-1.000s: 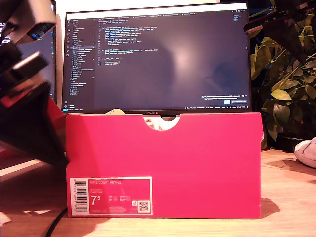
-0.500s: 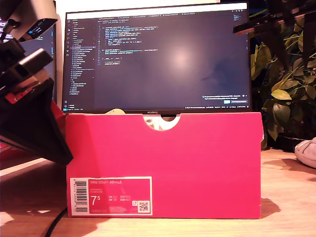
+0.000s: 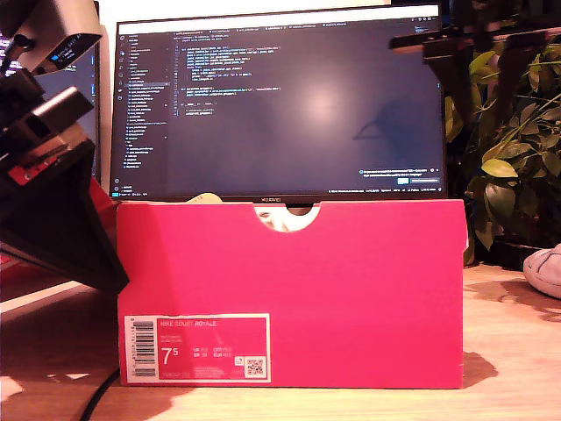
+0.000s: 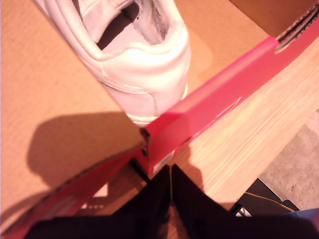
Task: Pack the white shoes by picking the first shoe and placing it inside the red shoebox, left side, then picking and rotating the second shoe and placing it in the shoebox
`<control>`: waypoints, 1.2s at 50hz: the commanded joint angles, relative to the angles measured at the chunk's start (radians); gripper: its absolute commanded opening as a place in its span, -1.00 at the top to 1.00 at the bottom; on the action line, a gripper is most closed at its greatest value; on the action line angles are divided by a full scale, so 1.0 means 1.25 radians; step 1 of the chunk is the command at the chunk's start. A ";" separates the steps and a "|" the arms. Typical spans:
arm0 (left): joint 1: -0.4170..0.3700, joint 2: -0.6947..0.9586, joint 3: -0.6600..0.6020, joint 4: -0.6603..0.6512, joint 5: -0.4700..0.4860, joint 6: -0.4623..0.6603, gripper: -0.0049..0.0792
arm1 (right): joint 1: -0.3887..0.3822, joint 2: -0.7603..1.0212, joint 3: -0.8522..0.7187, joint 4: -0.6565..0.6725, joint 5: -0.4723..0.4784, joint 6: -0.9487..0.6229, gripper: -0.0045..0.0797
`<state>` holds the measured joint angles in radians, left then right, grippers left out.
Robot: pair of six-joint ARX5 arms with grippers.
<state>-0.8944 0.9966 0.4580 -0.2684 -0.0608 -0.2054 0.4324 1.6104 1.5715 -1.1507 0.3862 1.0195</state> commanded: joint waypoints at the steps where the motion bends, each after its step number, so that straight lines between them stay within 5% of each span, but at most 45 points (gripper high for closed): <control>1: -0.002 0.002 0.003 0.003 0.001 -0.005 0.93 | -0.001 0.010 -0.002 0.002 0.001 0.001 0.34; 28: -0.002 0.002 0.003 0.003 0.001 -0.005 0.93 | -0.012 0.010 -0.002 -0.125 -0.036 0.036 0.35; 33: -0.002 0.002 0.003 0.003 0.001 -0.005 0.93 | -0.029 0.010 -0.002 -0.150 -0.031 0.081 0.22; 40: -0.002 0.002 0.003 0.003 0.001 -0.005 0.93 | -0.046 0.010 -0.002 -0.167 -0.054 0.153 -0.22; 60: -0.002 0.002 0.003 0.003 0.001 -0.005 0.93 | -0.047 -0.052 -0.045 -0.173 -0.075 0.330 -0.20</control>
<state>-0.8944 0.9966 0.4580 -0.2684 -0.0608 -0.2062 0.3626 1.6009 1.5612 -1.3605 0.2764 1.3781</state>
